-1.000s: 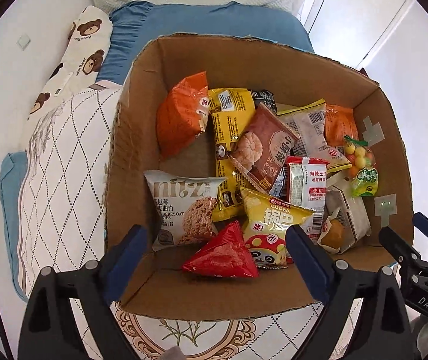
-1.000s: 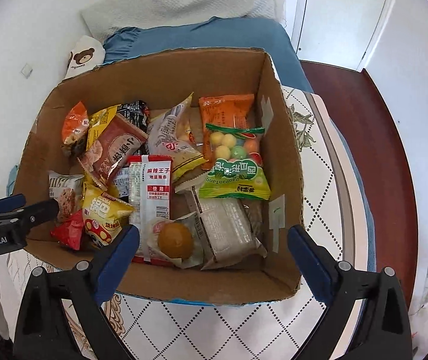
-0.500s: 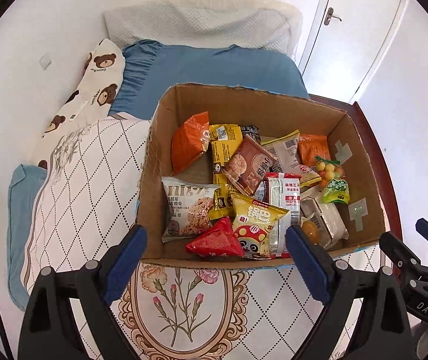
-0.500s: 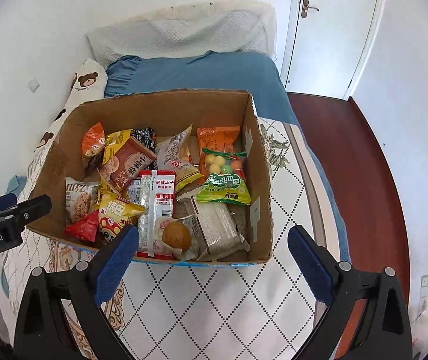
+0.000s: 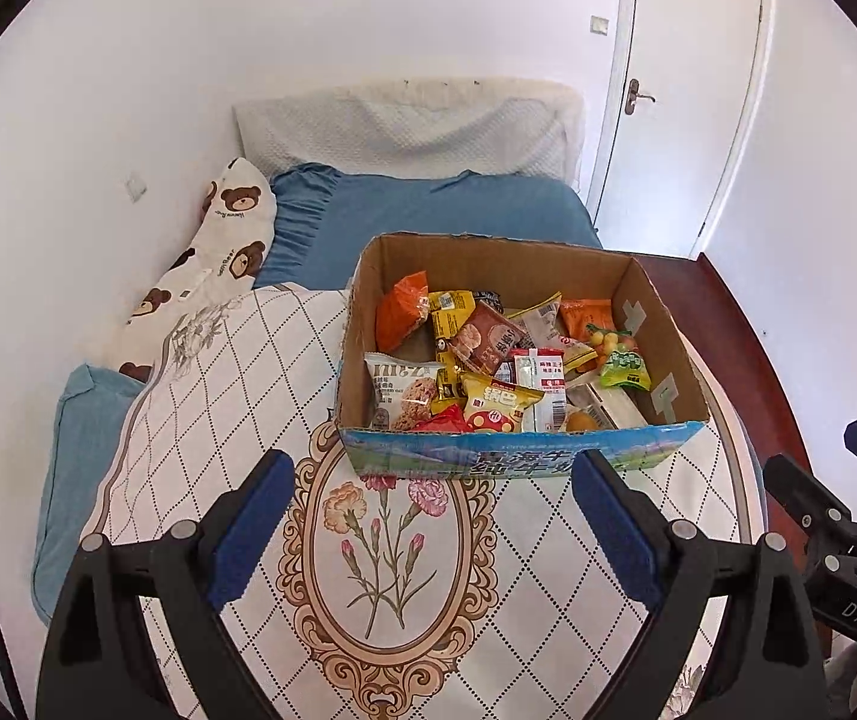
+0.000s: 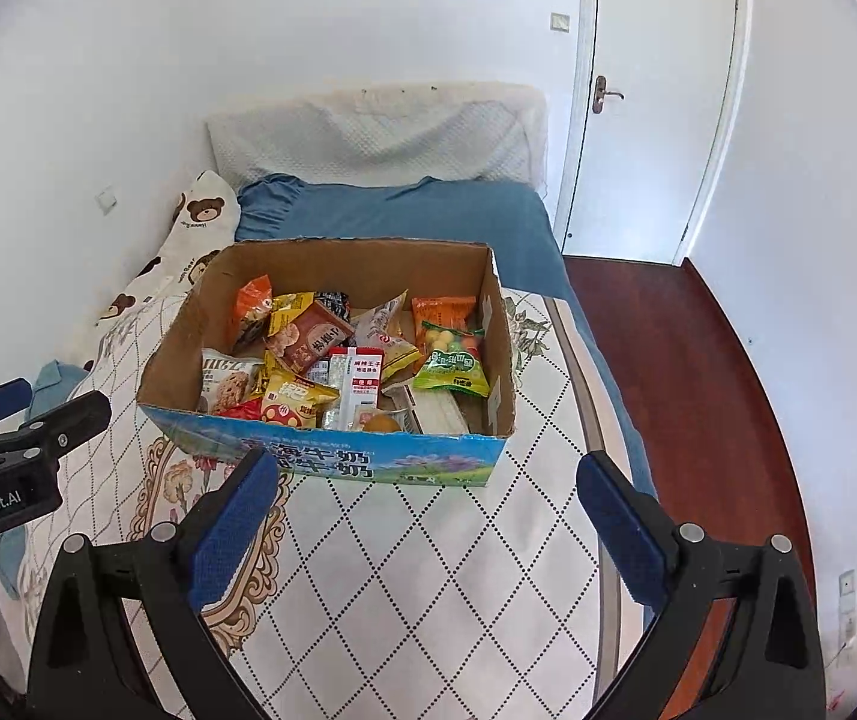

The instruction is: Organize snacks

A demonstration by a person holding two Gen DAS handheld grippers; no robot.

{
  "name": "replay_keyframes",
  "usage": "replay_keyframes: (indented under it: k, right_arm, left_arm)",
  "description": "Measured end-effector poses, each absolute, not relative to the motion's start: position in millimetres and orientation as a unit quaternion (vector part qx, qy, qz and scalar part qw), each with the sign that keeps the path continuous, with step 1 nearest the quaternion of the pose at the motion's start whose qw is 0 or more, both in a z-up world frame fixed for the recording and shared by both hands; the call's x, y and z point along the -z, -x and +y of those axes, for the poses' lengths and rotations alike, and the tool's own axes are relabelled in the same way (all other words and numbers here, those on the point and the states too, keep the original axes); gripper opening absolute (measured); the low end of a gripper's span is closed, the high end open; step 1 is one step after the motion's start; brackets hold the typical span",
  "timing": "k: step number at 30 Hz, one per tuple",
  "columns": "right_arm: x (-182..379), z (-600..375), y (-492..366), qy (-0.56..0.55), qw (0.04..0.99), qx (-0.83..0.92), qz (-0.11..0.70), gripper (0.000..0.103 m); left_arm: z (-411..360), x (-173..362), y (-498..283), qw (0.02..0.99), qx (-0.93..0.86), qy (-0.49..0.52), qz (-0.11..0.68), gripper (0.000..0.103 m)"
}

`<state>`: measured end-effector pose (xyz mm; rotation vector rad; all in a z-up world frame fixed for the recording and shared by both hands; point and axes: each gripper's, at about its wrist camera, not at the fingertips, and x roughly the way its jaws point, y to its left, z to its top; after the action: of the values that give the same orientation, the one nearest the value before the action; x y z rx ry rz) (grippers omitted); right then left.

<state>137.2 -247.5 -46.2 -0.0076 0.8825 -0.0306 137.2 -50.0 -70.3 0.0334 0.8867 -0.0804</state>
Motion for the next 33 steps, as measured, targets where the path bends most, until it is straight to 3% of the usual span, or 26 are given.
replay_keyframes:
  k: [20,26,29,33]
  right_arm:
    - [-23.4,-242.2,-32.5,-0.018,0.93,0.006,0.366,0.102]
    - [-31.3,-242.5,-26.9,-0.017,0.934,0.005,0.356,0.103]
    - [-31.1,-243.4,-31.7,-0.014,0.936,0.01,0.35,0.103]
    - [-23.7,-246.9,-46.5,-0.01,0.938,0.019,0.347,0.103]
  left_arm:
    - [-45.6,26.0,-47.0,0.923,0.053,-0.012,0.38,0.095]
    - [-47.8,23.3,-48.5,0.927,0.05,-0.012,0.37,0.095]
    - [-48.7,29.2,-60.0,0.924,0.053,-0.008,0.379,0.103]
    - [-51.9,35.5,-73.6,0.924,0.044,-0.01,0.379,0.103]
